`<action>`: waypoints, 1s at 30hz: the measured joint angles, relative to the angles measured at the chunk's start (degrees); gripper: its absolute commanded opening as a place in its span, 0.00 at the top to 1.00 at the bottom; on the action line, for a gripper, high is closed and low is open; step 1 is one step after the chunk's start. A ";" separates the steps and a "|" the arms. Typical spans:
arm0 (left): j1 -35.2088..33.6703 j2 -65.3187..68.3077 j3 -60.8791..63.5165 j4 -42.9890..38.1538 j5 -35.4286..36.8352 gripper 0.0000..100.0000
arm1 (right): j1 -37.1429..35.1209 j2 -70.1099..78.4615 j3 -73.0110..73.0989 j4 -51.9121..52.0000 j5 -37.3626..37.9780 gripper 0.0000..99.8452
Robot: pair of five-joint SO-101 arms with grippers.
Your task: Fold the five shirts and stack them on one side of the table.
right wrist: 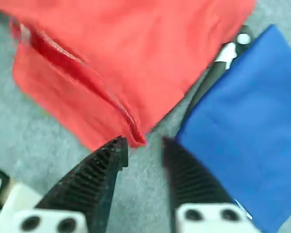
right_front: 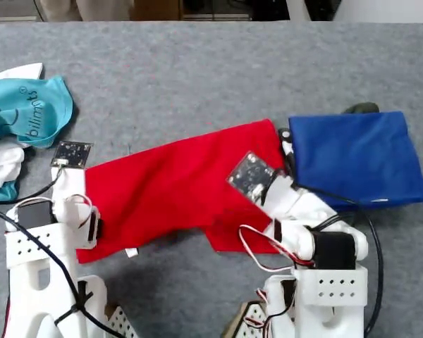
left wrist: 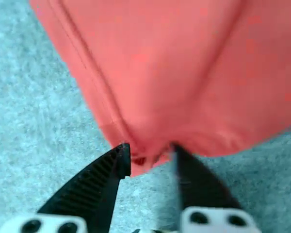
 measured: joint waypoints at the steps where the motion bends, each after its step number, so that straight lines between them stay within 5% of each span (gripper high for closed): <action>1: -0.88 0.00 0.00 0.00 -1.23 0.69 | 0.00 0.00 0.00 1.05 1.49 0.74; 5: -5.71 0.00 -2.55 0.00 -2.90 0.78 | 0.00 0.00 -3.08 5.63 4.57 0.75; 9: -9.58 0.00 -8.35 0.00 -2.02 0.93 | 0.26 -0.09 -8.97 6.86 4.13 0.97; 11: -9.76 0.00 -11.08 0.00 1.49 0.98 | 0.26 0.35 -10.99 5.27 1.93 0.97; 20: 0.79 15.03 -13.63 -9.14 15.21 0.98 | -5.71 23.12 -14.51 -12.57 -9.93 0.99; 30: 1.67 44.57 -19.78 -24.26 16.70 0.98 | -6.33 60.75 -29.54 -30.51 -15.74 0.99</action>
